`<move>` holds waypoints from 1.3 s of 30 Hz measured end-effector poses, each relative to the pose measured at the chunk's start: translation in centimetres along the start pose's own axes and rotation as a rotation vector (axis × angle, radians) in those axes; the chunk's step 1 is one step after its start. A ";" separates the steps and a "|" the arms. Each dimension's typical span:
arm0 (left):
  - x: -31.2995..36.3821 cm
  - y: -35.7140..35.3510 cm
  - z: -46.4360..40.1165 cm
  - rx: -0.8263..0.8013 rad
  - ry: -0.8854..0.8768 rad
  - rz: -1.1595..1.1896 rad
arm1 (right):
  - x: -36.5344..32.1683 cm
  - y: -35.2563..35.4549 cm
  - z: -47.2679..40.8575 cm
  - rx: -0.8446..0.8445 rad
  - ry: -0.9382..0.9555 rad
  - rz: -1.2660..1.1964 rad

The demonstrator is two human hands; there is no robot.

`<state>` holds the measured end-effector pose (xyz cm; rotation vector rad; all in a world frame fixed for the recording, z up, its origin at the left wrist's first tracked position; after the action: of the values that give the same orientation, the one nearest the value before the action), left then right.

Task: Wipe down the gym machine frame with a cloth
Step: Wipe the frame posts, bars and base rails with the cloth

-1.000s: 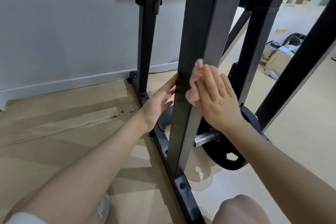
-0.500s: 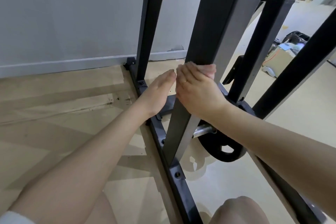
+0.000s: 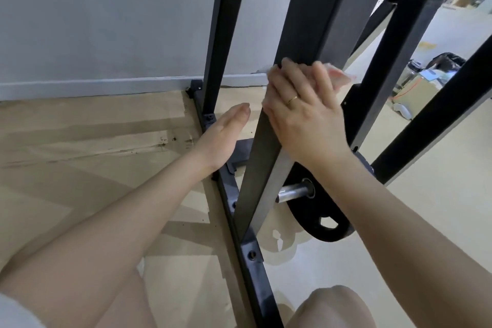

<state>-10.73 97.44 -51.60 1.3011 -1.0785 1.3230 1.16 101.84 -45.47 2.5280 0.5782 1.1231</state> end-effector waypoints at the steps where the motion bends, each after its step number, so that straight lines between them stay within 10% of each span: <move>1: -0.2 -0.3 0.0 0.013 -0.012 0.045 | -0.1 0.2 0.7 0.031 -0.043 -0.009; 15: -0.8 -1.6 0.5 -0.213 0.006 0.195 | -3.9 -2.6 8.0 0.037 -0.241 -0.268; 21: -0.7 -1.9 0.7 -0.193 0.002 0.119 | -8.6 -3.8 15.0 -0.157 0.104 -0.207; 25: -0.7 -1.9 0.6 -0.218 -0.026 0.118 | -6.7 -3.6 10.3 -0.139 0.013 -0.108; 28: -1.1 -2.1 0.8 -0.245 -0.041 0.025 | -9.1 -4.5 11.1 -0.404 0.231 0.188; 31: -1.0 -1.4 0.8 -0.312 -0.007 -0.101 | -15.7 -6.6 16.5 -0.999 0.831 0.379; 33: -1.4 -0.2 0.4 -0.344 0.023 -0.181 | -18.5 -8.2 18.3 -1.359 0.844 0.428; 39: -6.7 3.5 0.6 -0.242 0.195 -0.207 | -16.8 -10.0 12.7 -0.854 0.408 0.414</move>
<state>-14.26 95.99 -58.15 1.0500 -0.9104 1.1021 -1.84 100.96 -68.59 1.7041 -0.3284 1.6007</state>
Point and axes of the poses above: each hand's wrist, its own z-axis away from the middle knuckle, its own y-axis out of the back of the hand, x = y × z, the point moved 4 cm from there along -z, towards the middle knuckle, and after that the axes turned 6 degrees about z, right-handed, at the moved point
